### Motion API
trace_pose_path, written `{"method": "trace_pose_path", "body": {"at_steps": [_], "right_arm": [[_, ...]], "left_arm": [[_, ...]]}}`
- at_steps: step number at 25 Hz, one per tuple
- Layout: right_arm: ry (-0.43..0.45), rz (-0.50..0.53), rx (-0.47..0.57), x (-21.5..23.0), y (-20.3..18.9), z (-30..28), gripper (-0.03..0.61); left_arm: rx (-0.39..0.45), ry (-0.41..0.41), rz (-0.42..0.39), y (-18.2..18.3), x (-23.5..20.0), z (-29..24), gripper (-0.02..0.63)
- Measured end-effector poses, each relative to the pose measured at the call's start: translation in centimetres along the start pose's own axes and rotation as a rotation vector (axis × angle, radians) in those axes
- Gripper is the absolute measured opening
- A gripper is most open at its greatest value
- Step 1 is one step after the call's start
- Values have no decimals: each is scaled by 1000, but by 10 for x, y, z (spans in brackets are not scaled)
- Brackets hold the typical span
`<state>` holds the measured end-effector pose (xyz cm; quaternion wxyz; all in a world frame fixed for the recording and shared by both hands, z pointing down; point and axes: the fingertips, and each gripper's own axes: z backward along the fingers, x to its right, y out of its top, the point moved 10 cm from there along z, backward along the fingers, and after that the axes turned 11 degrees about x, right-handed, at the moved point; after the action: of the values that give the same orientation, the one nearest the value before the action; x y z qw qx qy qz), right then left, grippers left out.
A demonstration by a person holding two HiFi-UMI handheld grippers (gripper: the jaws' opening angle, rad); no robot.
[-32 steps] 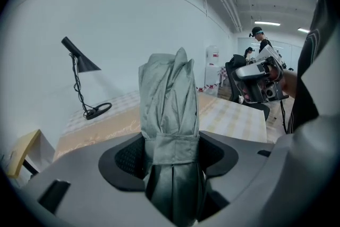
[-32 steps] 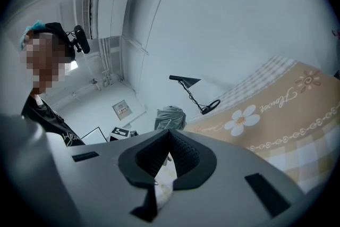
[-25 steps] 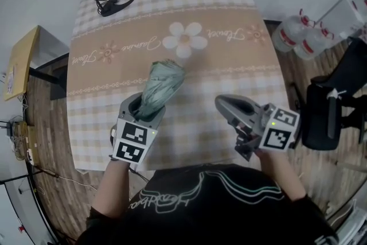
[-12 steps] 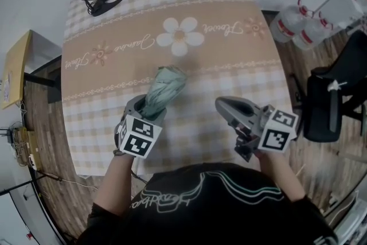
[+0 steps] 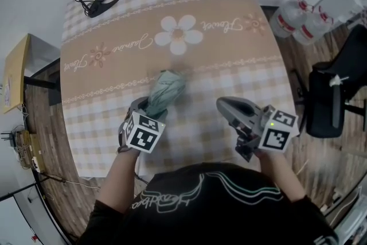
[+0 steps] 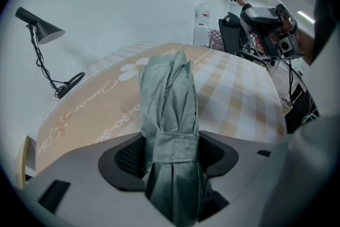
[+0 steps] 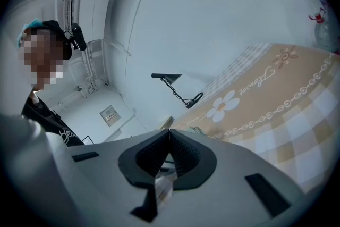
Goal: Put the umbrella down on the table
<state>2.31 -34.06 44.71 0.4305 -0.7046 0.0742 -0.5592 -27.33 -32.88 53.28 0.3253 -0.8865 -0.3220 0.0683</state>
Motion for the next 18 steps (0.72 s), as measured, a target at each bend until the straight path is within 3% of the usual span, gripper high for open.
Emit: {"method": "trace_pose_path", "body": {"at_steps": [12, 18], "right_arm": [[3, -13, 12, -4, -9, 14, 12], [14, -3, -6, -12, -12, 23, 11]], "left_arm": [[-124, -64, -7, 6, -2, -12, 276], [-127, -50, -16, 5, 1, -12, 279]]}}
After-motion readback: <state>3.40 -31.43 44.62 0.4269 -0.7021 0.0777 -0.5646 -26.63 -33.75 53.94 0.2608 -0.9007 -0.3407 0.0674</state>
